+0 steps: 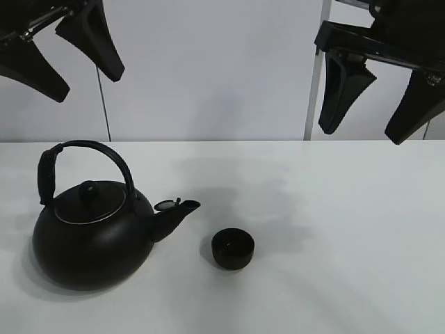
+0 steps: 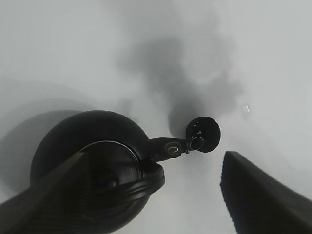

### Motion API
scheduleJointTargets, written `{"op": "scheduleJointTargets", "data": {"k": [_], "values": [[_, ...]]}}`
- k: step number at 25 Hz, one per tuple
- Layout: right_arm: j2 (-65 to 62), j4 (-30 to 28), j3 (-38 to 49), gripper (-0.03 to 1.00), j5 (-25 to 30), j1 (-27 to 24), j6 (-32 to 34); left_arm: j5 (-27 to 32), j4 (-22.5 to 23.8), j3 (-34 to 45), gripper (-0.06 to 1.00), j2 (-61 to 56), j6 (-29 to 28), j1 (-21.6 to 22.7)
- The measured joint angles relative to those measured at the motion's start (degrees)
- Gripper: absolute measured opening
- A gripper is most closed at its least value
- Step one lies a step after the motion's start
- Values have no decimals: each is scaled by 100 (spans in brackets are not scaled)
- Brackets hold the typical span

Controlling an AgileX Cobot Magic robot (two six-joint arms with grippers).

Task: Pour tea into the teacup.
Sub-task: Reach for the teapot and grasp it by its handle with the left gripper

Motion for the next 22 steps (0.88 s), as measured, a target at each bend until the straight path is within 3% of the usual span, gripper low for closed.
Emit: {"op": "scheduleJointTargets", "data": {"k": [22], "values": [[0, 0, 0, 55, 0, 0, 0, -170, 0, 0, 54, 0, 0, 0]]}}
